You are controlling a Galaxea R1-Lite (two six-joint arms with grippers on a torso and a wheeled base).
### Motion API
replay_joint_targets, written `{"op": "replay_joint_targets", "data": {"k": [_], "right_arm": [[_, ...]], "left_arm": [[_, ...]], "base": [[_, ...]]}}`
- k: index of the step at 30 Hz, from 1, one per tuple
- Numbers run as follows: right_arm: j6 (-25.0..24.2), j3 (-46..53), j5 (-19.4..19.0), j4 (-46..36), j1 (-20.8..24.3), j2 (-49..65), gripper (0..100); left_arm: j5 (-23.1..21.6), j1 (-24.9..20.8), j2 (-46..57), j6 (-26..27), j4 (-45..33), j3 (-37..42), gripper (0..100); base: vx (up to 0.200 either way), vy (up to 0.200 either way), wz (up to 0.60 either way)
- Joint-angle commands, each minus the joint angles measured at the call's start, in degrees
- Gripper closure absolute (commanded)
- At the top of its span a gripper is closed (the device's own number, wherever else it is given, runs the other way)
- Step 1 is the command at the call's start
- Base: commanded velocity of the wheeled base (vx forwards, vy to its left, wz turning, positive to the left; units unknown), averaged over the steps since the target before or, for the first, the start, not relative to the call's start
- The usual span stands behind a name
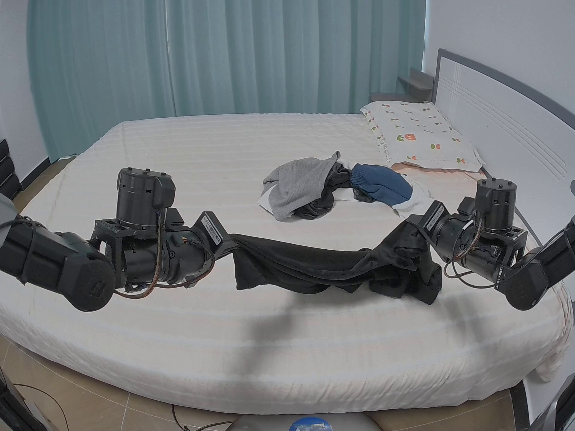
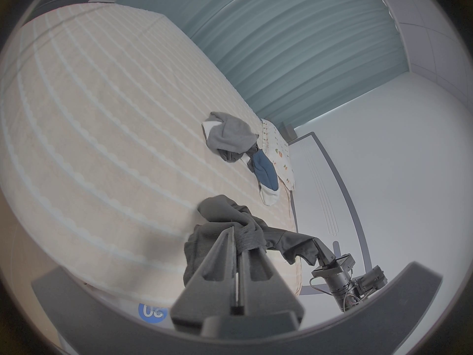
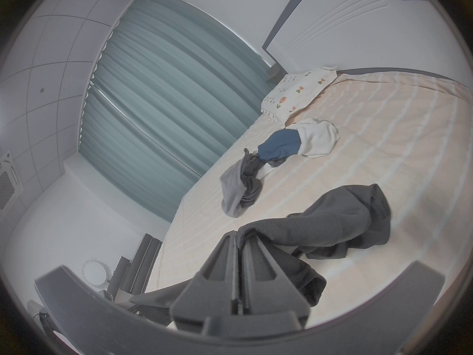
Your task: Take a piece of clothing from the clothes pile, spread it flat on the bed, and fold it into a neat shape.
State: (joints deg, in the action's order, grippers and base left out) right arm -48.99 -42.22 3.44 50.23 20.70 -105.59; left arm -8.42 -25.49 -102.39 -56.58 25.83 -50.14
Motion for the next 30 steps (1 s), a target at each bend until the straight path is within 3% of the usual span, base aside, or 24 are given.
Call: {"op": "replay_joint_targets", "data": {"k": [1, 8, 13, 30], "right_arm": [[-0.05, -0.06, -0.10, 0.14, -0.05, 1.09, 100], [-0.40, -0.24, -0.19, 0.31, -0.48, 1.27, 100], [-4.62, -0.59, -3.35, 0.75, -1.19, 2.24, 100], [-4.53, -1.03, -3.26, 0.22, -1.98, 1.97, 100]], "left_arm": [[-0.01, 0.35, 1.05, -0.03, 0.01, 0.04, 100], [-0.01, 0.71, 2.37, -0.03, 0.01, 0.04, 100], [-0.01, 1.50, 3.07, 0.06, 0.01, 0.04, 100], [-0.01, 1.58, 3.95, 0.41, 0.01, 0.22, 100]], "base": [[0.000, 0.200, 0.00], [0.000, 0.200, 0.00], [0.000, 0.200, 0.00], [0.000, 0.200, 0.00]]}}
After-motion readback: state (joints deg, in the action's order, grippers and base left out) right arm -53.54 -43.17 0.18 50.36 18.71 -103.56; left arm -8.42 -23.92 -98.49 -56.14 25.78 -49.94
